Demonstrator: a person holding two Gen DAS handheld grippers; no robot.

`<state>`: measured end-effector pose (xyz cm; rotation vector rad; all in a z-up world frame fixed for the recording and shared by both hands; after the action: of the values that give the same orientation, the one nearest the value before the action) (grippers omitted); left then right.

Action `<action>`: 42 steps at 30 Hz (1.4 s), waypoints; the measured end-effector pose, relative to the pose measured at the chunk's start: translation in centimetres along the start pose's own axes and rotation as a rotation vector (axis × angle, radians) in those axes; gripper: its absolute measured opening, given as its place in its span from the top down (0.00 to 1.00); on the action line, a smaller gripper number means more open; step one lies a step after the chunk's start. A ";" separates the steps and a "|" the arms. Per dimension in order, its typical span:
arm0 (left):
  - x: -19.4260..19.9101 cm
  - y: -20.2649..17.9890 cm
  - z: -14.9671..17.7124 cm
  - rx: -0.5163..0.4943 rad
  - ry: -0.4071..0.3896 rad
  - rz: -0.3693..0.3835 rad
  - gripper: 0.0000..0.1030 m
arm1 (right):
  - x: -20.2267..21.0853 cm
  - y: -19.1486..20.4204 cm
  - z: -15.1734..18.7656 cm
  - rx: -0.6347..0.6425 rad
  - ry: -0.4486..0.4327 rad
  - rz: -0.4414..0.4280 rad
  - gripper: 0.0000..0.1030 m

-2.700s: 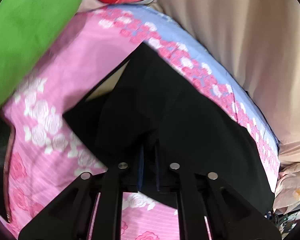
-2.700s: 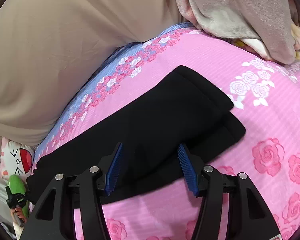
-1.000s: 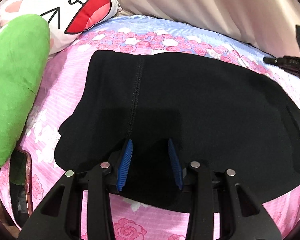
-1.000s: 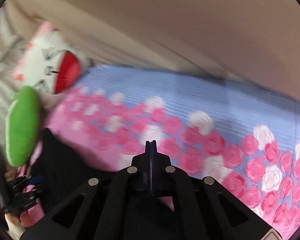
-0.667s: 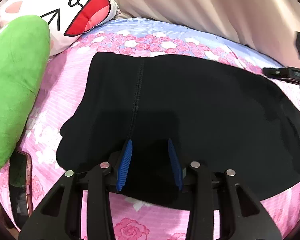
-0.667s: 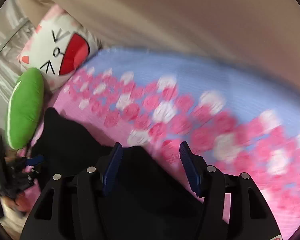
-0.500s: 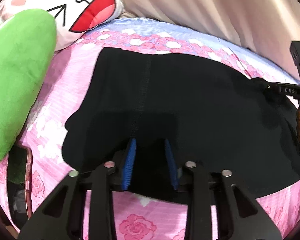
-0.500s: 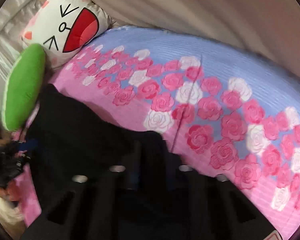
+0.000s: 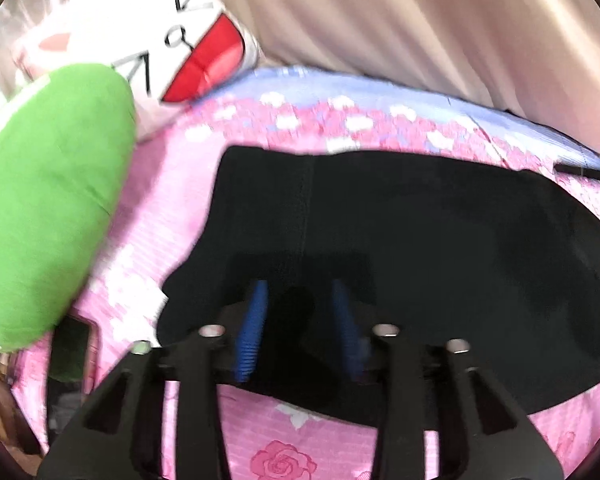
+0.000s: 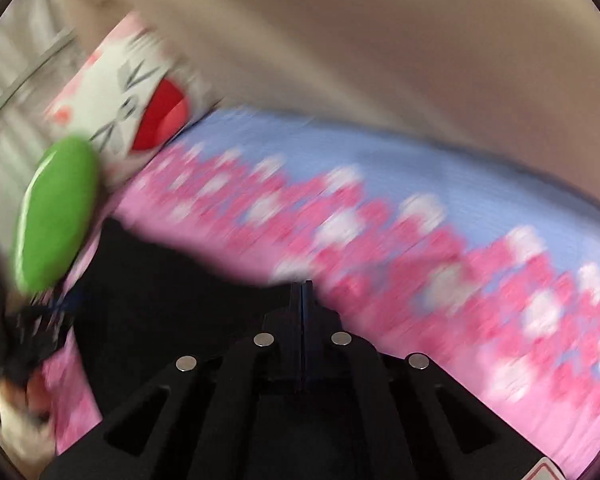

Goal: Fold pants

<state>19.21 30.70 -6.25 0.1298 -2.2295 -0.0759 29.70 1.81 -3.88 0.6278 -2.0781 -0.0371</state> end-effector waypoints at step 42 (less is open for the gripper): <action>7.5 -22.6 6.3 -0.088 0.018 0.011 0.13 | 36.3 -34.0 38.2 -0.867 -0.366 0.493 0.55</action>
<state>11.16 7.43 -6.50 0.0706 -2.2049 -0.1658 -2.29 -52.09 -6.06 -0.4478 -2.2273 -0.7666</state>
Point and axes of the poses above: each gripper's, at about its wrist camera, not at the fingertips, and x roughly against the way its jaws point, y to its left, z to its underside, the point moved 9 cm from there along -x, roughly the way its jaws point, and after that the axes turned 1 degree about y, right-handed, at the moved point
